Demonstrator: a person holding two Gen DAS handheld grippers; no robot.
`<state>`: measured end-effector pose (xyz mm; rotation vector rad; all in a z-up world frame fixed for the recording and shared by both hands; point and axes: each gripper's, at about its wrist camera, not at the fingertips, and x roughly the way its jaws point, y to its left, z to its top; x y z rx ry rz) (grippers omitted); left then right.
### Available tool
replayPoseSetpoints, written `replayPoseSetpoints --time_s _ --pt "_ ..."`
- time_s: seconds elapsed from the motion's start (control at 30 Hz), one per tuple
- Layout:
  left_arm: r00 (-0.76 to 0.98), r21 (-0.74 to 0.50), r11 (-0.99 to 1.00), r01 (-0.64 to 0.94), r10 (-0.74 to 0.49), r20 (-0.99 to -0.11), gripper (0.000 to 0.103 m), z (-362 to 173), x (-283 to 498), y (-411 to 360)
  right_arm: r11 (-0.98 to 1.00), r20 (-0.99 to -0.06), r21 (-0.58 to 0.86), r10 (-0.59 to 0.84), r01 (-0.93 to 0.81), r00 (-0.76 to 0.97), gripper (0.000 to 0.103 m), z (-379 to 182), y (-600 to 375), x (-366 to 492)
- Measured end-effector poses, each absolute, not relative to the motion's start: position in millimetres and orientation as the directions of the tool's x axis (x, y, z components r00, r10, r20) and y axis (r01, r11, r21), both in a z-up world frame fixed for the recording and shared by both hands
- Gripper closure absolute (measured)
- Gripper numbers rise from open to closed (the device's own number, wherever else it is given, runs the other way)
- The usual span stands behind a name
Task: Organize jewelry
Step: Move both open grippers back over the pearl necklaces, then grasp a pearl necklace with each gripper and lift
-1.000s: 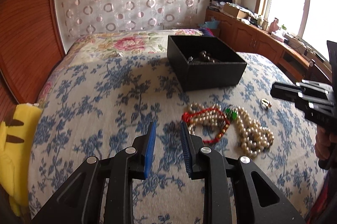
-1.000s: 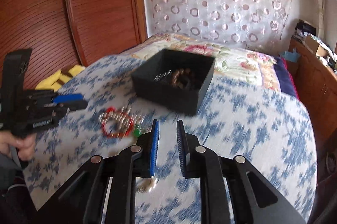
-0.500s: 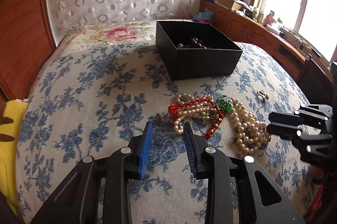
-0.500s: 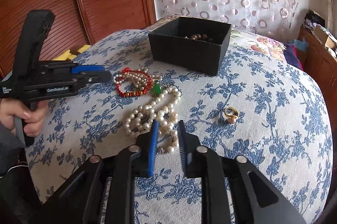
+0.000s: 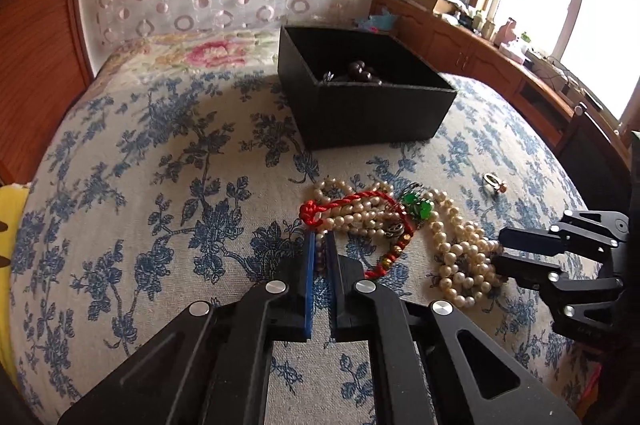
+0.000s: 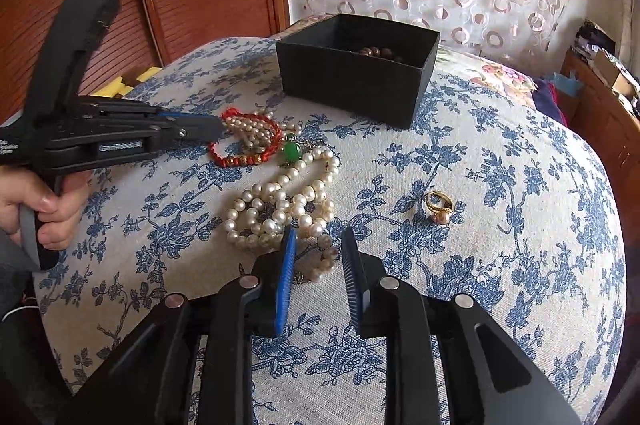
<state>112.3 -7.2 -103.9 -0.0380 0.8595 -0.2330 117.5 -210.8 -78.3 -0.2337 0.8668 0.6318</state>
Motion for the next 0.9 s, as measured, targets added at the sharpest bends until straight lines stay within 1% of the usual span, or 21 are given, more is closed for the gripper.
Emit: replayPoseSetpoints --time_s 0.2,0.6,0.77,0.8,0.83,0.87,0.9 --pt "0.69 -0.144 0.966 0.215 -0.254 -0.677 0.099 -72 86 -9 0.797 -0.773 0.04 0.406 -0.602 0.487 0.078 -80 -208 119" --pt "0.758 -0.142 0.961 0.236 -0.274 -0.592 0.099 -27 56 -7 0.798 -0.774 0.03 0.4 -0.602 0.491 0.078 -81 -207 117" --pt "0.775 -0.129 0.961 0.244 -0.273 -0.57 0.099 -19 49 -9 0.797 -0.774 0.022 0.395 -0.603 0.494 0.078 -81 -207 117" --pt "0.776 -0.127 0.961 0.246 -0.274 -0.568 0.099 -18 49 -9 0.795 -0.775 0.022 0.397 -0.606 0.492 0.078 -81 -207 116" --pt "0.777 -0.127 0.961 0.247 -0.275 -0.567 0.099 -18 48 -10 0.788 -0.776 0.021 0.401 -0.615 0.487 0.083 -81 -207 116" --pt "0.777 -0.129 0.96 0.249 -0.277 -0.566 0.099 -18 48 -9 0.781 -0.777 0.003 0.395 -0.625 0.49 0.094 -80 -205 114" --pt "0.777 -0.128 0.96 0.25 -0.278 -0.565 0.099 -18 47 -10 0.777 -0.777 -0.003 0.394 -0.629 0.491 0.094 -80 -204 113"
